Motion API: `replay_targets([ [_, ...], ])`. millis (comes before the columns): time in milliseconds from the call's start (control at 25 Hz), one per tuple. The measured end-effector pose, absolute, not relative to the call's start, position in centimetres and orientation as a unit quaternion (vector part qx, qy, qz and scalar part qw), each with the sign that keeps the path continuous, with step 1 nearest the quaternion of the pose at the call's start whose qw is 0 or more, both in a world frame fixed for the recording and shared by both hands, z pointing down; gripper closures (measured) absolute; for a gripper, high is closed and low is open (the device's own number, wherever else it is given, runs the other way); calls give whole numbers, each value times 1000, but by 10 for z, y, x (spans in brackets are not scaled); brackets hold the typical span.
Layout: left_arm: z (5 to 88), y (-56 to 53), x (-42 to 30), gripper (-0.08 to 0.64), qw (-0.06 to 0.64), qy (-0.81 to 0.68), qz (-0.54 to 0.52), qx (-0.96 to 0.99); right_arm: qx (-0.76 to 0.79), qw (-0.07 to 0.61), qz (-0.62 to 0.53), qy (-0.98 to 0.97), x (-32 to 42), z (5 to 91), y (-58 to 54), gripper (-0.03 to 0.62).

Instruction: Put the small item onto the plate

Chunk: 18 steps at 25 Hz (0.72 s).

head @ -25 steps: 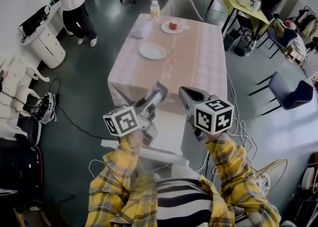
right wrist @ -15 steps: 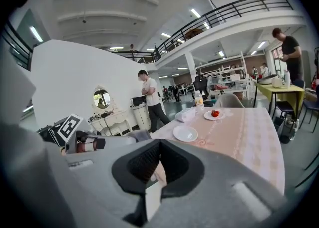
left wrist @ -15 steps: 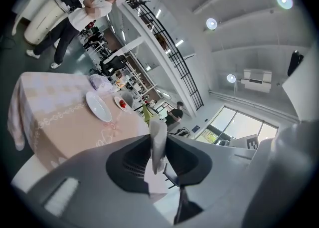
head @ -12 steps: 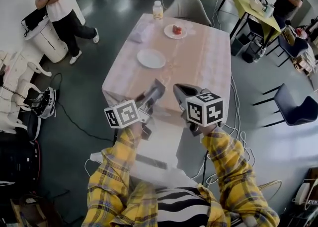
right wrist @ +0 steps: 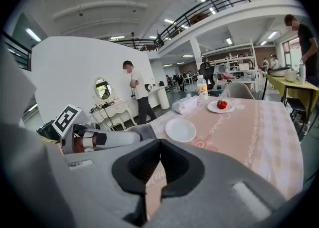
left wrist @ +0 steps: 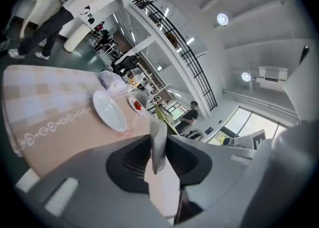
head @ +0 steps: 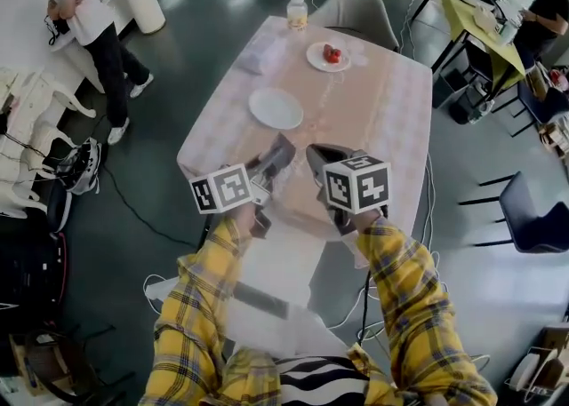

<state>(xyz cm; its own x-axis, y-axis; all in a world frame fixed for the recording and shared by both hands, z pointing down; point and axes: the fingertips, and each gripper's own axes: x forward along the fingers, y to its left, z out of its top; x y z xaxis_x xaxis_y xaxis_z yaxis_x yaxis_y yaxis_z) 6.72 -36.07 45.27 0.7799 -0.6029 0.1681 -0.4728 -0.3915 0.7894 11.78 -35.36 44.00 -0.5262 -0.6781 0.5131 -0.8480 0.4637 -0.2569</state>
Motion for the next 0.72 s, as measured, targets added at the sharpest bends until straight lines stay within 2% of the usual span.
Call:
replay_targets([
  [280,476,-404,70,472,453,-329,-84,824,458,179,256,-832,126,462,-400,597],
  [720,493,-459,74,472,443,-335,-51,830,430,234,223,-843,127,498,-456,597],
])
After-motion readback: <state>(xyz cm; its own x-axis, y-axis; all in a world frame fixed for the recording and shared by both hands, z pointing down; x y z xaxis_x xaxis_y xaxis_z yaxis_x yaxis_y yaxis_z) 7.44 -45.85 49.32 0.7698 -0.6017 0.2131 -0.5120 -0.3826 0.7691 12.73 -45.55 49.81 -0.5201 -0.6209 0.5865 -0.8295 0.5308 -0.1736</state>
